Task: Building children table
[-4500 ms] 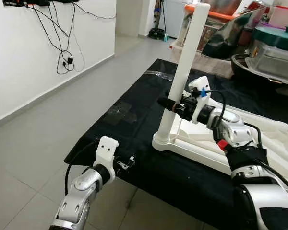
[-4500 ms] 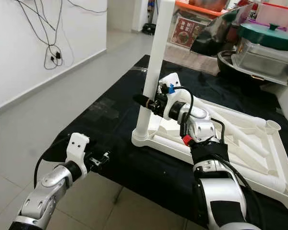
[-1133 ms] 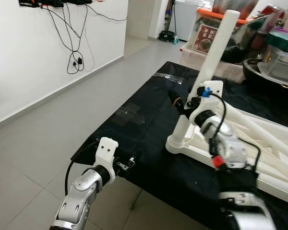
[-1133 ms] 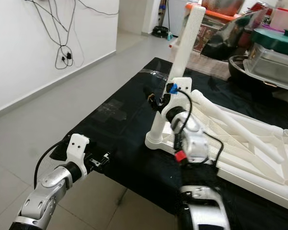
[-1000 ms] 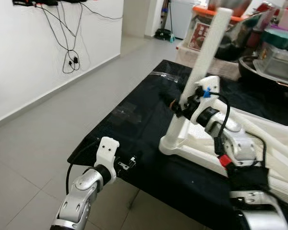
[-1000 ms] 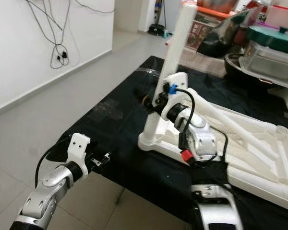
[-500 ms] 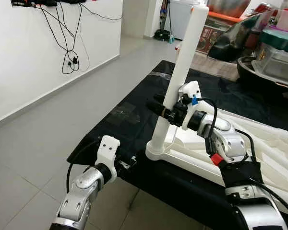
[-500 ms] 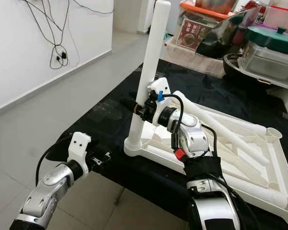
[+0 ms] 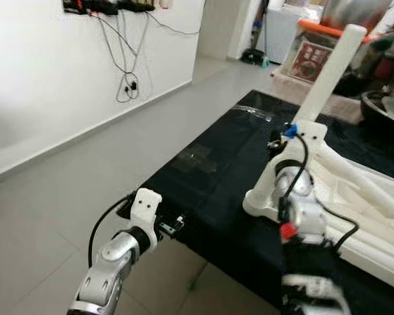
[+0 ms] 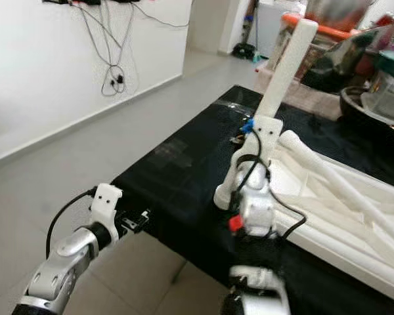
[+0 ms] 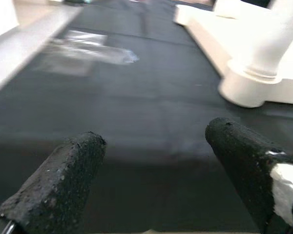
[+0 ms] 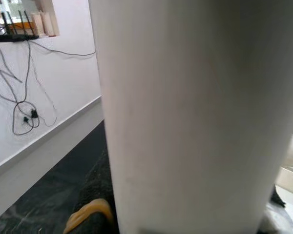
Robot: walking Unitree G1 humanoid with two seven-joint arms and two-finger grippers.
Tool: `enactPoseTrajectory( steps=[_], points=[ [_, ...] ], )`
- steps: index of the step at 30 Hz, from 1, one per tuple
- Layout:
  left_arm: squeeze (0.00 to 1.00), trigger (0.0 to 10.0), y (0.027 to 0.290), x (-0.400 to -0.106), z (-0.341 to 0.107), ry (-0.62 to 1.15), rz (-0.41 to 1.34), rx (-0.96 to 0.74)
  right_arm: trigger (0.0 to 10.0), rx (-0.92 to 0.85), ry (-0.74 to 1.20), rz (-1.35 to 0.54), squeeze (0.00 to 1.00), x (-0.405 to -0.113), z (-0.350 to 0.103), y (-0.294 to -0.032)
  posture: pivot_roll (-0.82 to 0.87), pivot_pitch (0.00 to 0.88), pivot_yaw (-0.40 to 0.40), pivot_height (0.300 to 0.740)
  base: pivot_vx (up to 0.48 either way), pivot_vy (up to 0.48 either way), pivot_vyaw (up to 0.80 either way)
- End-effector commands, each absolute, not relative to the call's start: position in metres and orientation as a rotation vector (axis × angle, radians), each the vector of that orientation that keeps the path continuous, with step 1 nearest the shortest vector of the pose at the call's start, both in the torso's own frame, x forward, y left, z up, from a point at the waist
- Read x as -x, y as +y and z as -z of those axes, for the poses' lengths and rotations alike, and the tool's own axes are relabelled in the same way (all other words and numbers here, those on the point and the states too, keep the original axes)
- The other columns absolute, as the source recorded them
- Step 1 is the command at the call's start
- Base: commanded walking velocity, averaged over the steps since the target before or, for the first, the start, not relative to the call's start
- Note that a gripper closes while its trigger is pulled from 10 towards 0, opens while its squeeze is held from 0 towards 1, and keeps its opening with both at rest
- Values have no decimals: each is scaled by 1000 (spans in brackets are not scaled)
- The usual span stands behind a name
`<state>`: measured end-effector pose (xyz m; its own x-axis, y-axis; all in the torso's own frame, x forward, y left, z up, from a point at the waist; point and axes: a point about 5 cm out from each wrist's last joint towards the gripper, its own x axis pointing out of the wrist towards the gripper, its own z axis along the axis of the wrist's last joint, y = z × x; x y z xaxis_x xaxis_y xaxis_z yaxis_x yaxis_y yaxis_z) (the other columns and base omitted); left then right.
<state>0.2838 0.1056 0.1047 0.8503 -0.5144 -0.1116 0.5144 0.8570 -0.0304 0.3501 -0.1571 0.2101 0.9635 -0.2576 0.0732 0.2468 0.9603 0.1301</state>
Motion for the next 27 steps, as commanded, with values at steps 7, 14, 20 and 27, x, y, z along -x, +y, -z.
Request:
enactPoseTrajectory(
  steps=[7,14,20,27],
  points=[
    [0,10000,102,-284,-104,128,551,12,10000,-101,-21,294,0,-356,-204,-152,12,0,-143,740,0,0,0],
    [0,10000,102,-282,-103,132,554,12,10000,-146,-54,135,1000,-360,-212,-149,20,0,-148,740,0,0,0],
    [0,10000,104,-285,-104,127,549,11,10000,-112,-151,-178,0,-371,-237,-151,20,0,-143,740,0,0,0],
    [0,10000,103,-286,-105,123,552,10,10000,111,-203,-745,0,-366,-256,-146,19,0,-140,740,0,0,0]
  ],
)
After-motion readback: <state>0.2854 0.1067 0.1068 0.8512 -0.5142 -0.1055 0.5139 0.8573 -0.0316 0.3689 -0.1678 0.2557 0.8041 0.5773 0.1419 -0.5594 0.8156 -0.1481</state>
